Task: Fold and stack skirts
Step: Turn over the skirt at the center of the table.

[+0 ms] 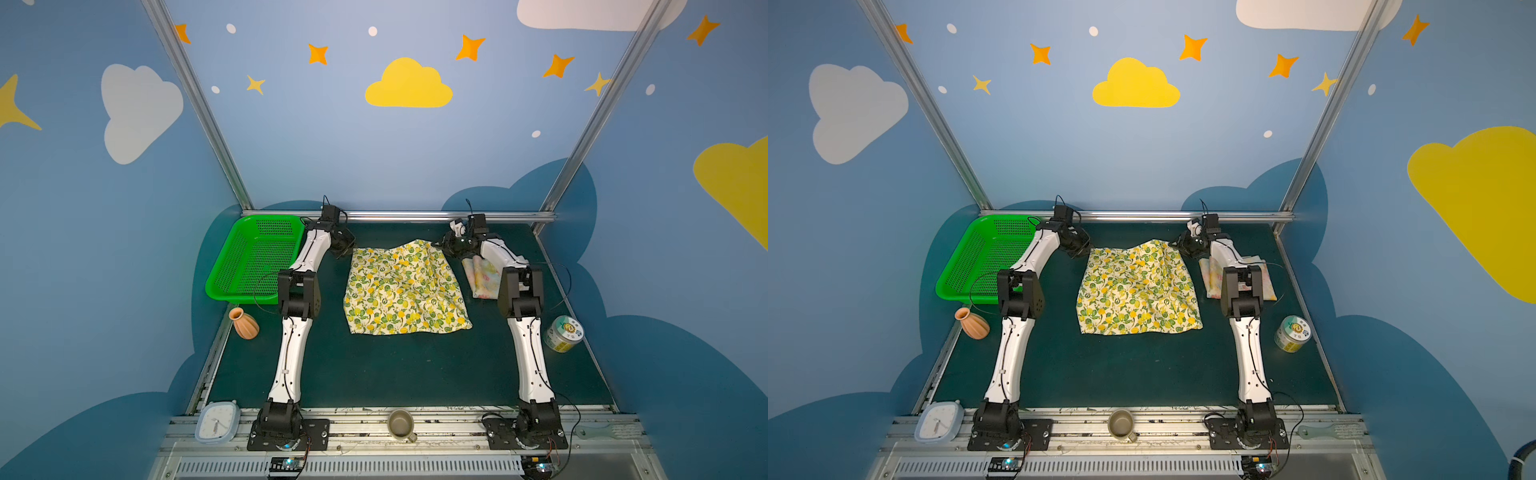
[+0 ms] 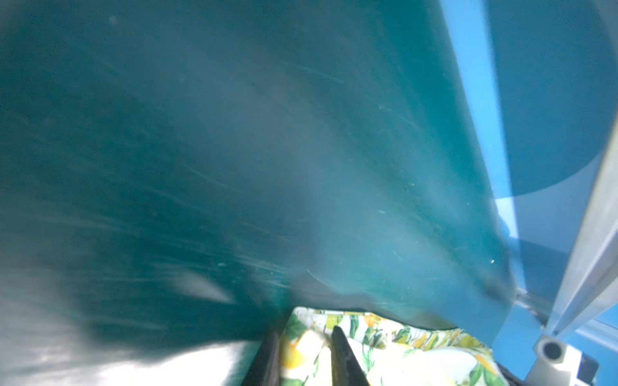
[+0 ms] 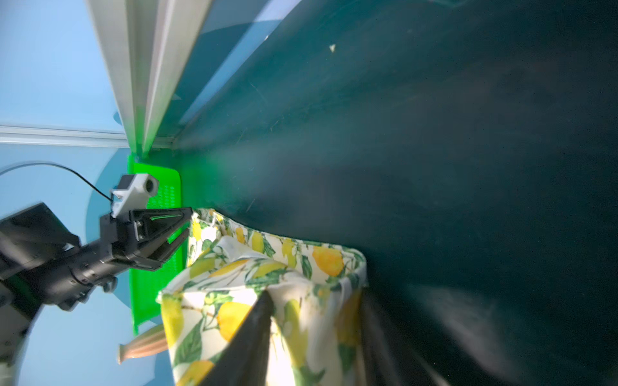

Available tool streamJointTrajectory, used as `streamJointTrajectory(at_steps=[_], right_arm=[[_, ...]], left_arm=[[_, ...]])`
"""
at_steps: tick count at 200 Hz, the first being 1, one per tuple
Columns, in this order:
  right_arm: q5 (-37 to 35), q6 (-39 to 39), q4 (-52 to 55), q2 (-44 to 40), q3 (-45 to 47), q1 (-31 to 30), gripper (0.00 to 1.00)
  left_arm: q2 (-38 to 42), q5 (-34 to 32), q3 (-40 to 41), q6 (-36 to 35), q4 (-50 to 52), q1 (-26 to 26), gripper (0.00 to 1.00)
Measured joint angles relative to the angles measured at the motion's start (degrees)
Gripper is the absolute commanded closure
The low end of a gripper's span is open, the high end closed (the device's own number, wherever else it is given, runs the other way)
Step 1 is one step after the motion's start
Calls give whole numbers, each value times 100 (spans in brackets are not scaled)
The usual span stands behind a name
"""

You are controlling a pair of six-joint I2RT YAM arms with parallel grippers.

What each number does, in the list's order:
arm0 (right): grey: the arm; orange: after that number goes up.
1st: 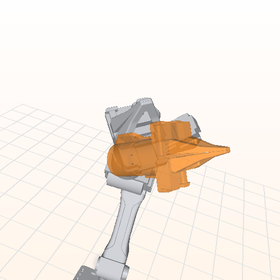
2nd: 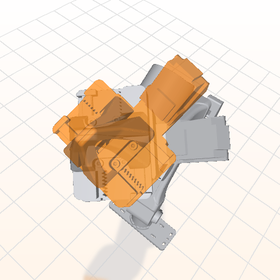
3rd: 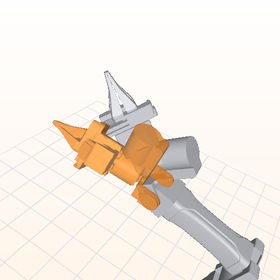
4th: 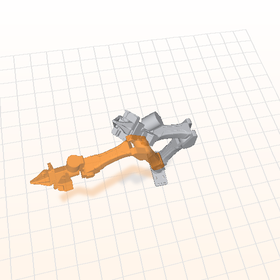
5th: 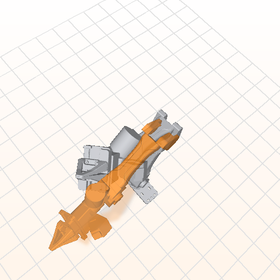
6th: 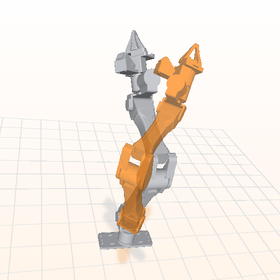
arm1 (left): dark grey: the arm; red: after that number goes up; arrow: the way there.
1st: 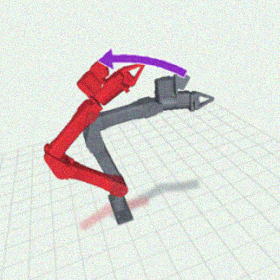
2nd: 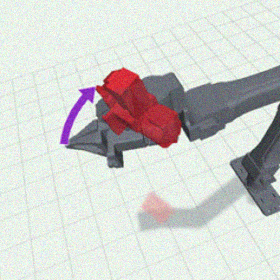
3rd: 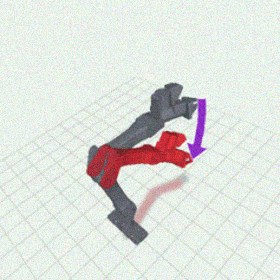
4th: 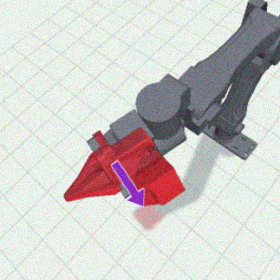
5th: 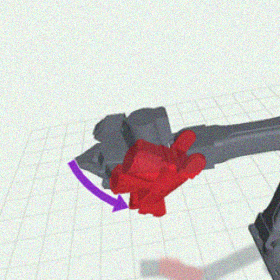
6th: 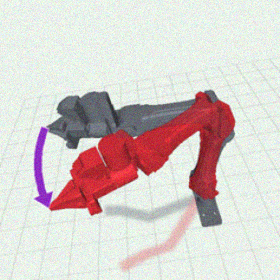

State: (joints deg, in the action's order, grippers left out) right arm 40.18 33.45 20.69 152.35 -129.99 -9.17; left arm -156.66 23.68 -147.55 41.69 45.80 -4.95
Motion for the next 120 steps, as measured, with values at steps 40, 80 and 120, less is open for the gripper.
streamJointTrajectory(at_steps=[40,80,120], right_arm=[[-35,42,-68,-2,-7,-22,100],[-236,-26,-297,-437,634,-35,100],[-544,-321,-284,-1471,1147,-44,100]], left_arm=[[0,42,0,61,-66,-4,96],[15,-42,13,-4,-55,-4,96],[627,-190,372,-144,0,28,96]])
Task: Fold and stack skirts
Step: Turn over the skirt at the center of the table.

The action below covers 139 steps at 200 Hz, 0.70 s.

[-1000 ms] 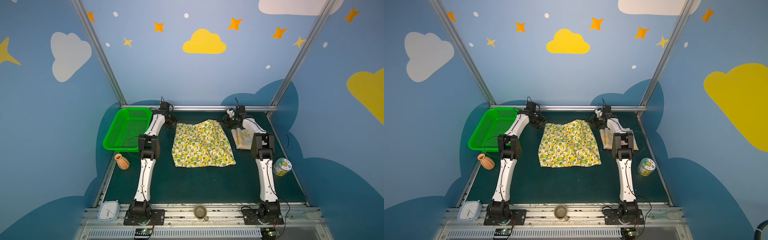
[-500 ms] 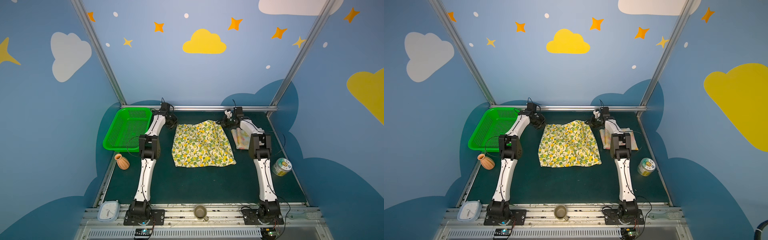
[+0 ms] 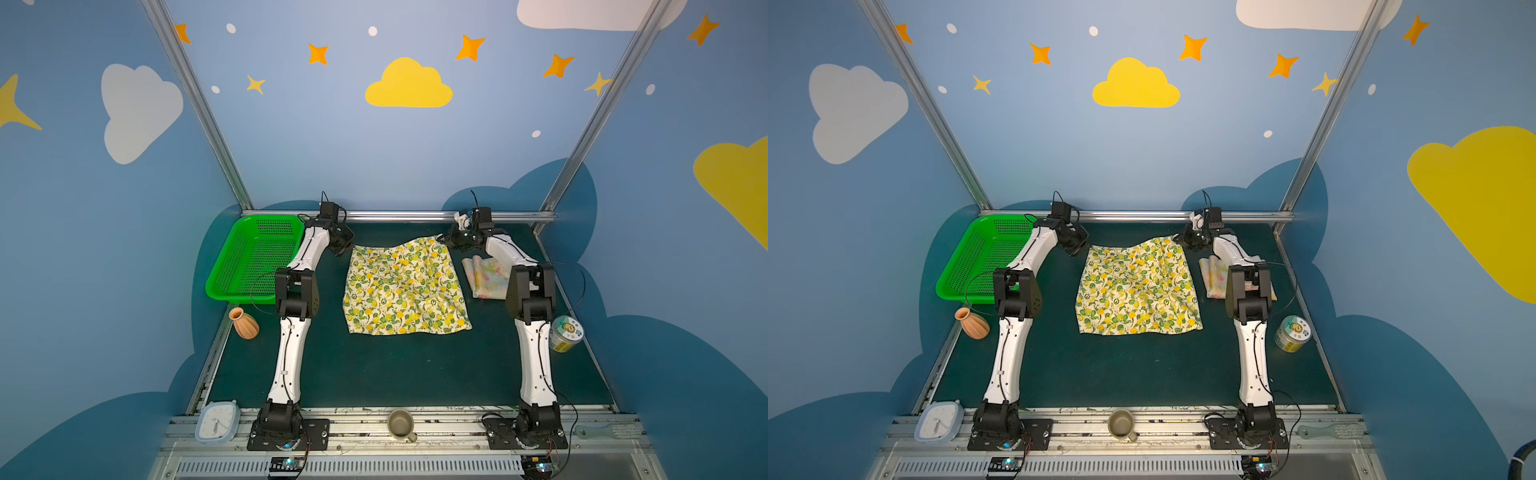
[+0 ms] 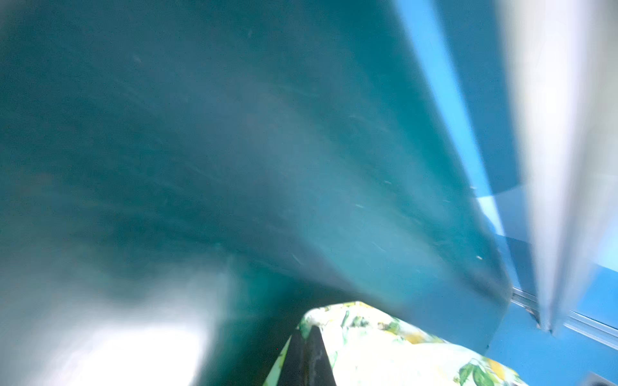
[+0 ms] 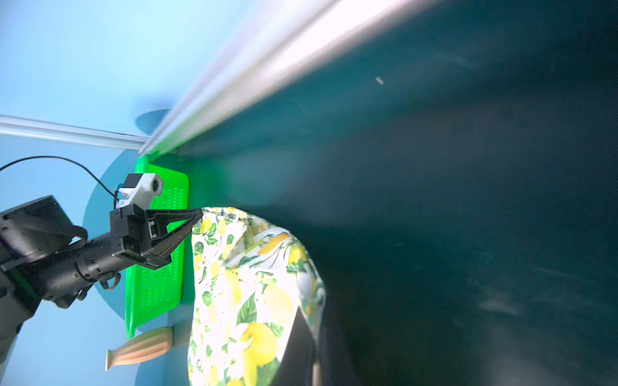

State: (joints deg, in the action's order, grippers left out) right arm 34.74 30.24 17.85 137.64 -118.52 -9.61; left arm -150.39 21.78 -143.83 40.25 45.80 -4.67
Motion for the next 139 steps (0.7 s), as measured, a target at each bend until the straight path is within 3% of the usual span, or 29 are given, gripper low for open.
streamJointTrajectory(at_steps=[38,61,83,118,139], right_arm=[[-348,-476,55,-1436,481,-103,100],[-557,-763,83,-2422,999,-236,100],[-673,-986,61,-3451,1766,-402,100],[-643,-953,-313,-5029,3250,-560,100],[-501,-975,-302,-5604,3648,-568,100]], left_arm=[[1255,-199,125,-240,63,46,96],[2363,-341,621,-385,-57,52,96],[3679,-516,1679,-492,-345,52,96],[5864,-951,4002,-553,-1075,57,96],[6717,-964,4924,-551,-1276,68,96]])
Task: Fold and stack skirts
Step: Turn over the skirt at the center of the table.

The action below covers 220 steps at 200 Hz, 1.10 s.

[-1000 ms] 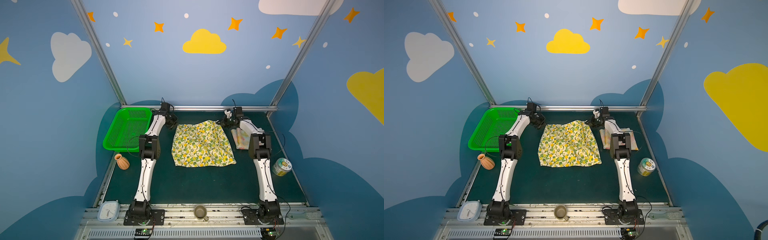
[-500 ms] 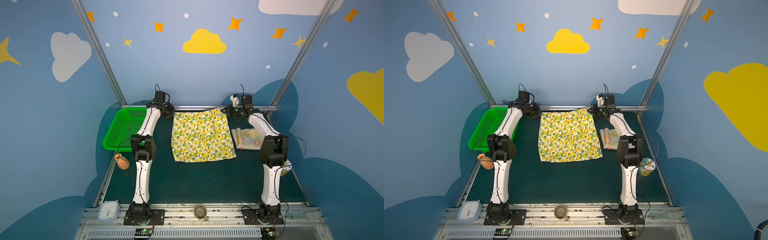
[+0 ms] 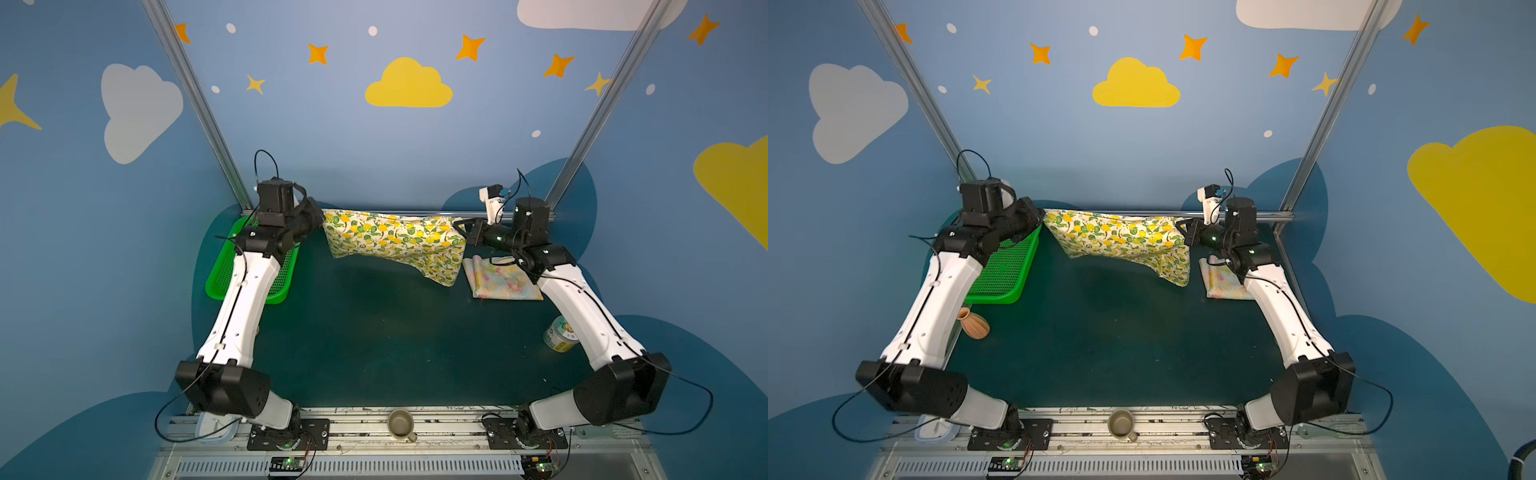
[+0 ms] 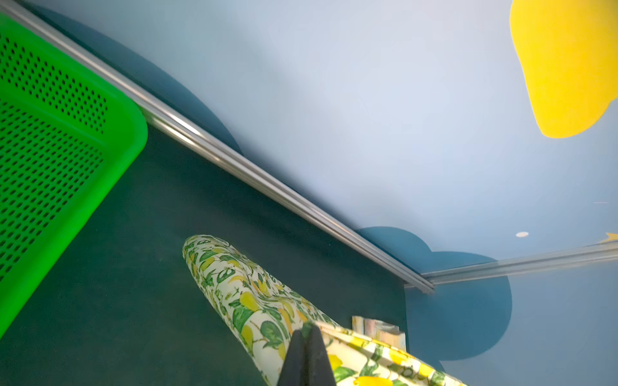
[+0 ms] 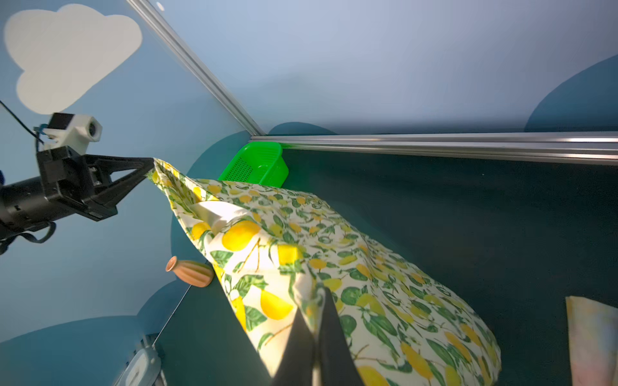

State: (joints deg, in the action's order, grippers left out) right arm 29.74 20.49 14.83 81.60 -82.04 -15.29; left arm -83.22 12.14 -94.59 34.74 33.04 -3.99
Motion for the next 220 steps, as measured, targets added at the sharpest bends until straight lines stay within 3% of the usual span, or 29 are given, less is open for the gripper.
streamJointTrajectory(at_steps=[23,64,133,170,197,220], right_arm=[[151,-37,101,-267,31,-22,100],[155,-90,284,61,-140,-2,100],[-348,-428,358,1971,-1731,114,100],[-610,-645,306,2116,-2090,149,100],[-824,-929,98,1740,-1609,55,100],[-1102,-1154,-203,1191,-498,-192,100]], left_arm=[[350,39,393,0,-57,39,96],[15,83,197,-46,-68,55,96],[-2218,251,-2175,-192,96,103,96],[-3016,487,-3432,-289,369,98,96],[-2675,525,-2946,-400,208,50,96],[-1661,374,-1003,-402,-459,-68,96]])
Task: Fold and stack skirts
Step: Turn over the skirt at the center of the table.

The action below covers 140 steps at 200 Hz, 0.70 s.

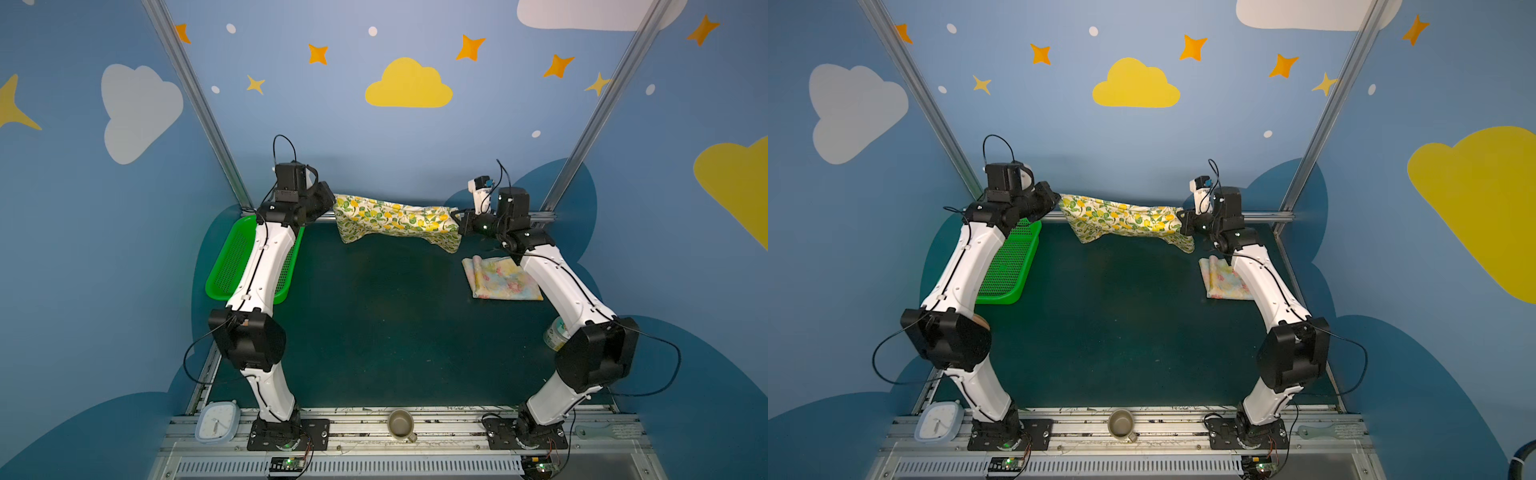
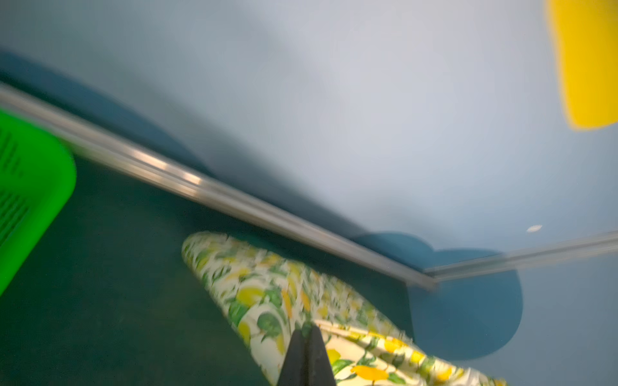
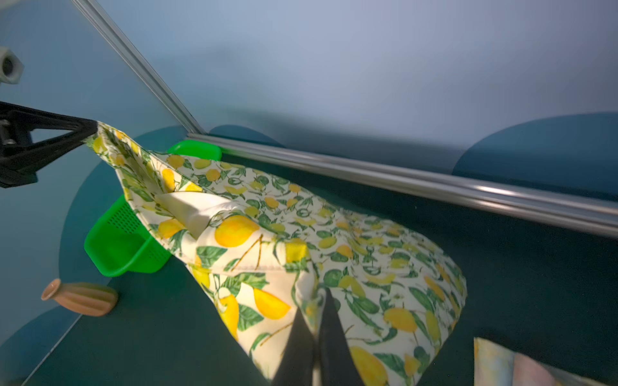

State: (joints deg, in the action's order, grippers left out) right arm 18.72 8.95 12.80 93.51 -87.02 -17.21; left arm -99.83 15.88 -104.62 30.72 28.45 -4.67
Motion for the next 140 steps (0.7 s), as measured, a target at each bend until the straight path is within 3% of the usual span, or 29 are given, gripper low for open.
streamJointTrajectory(at_steps=[27,49,56,61,70,83,93,140], right_arm=[[-315,15,-501,-380,1670,-321,100],[-529,188,-791,-400,2889,-608,100],[-599,284,-822,-400,3239,-706,94],[-623,354,-837,-400,3429,-761,85],[-656,505,-828,-400,3674,-850,75],[-715,680,-765,-413,3840,-940,62],[-743,852,-702,-452,3845,-968,57],[-769,1217,-286,-1016,3624,-1130,55]], left_arm=[[1106,-201,2686,245,-992,-144,94],[1419,-391,4315,527,-1460,-275,86],[1432,-450,4682,586,-1526,-343,80],[1434,-492,4927,625,-1569,-409,71],[1447,-557,5259,699,-1620,-522,48],[1539,-660,5604,800,-1644,-728,34],[1668,-743,5792,881,-1644,-885,33],[2269,-898,6035,1088,-1611,-1145,33]])
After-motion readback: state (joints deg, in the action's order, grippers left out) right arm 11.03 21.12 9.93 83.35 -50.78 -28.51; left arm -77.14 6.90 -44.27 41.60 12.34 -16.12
